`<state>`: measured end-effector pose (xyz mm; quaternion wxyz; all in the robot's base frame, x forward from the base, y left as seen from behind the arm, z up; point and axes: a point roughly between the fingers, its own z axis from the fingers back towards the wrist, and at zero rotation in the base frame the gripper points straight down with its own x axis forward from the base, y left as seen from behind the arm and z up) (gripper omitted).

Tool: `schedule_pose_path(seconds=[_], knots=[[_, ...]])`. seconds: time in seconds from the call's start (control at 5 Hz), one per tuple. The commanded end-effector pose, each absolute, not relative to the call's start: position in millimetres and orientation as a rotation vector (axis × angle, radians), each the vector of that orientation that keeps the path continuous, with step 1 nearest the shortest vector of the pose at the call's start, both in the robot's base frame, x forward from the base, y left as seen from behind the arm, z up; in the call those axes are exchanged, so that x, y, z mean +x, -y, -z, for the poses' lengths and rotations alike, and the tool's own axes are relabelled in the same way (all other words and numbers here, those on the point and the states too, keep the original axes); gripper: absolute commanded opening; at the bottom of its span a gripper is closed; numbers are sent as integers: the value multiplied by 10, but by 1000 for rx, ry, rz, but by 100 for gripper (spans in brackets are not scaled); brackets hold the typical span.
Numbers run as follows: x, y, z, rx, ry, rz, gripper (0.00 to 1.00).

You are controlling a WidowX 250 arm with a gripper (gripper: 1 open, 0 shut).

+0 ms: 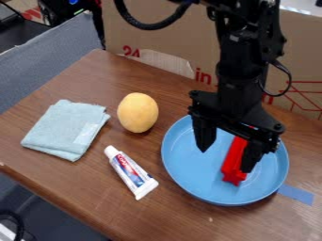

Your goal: Move the red object from the blue plate to the table

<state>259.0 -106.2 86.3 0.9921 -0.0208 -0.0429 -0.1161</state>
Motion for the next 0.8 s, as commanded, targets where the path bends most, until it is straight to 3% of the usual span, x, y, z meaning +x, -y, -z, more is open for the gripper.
schedule_pose_path(seconds=[0.0, 0.4, 0.6], knots=[[2696, 1067, -877, -41, 105, 241, 100], [2649, 1026, -598, 17, 102, 270, 100], [2835, 1044, -747, 2, 152, 277, 100]])
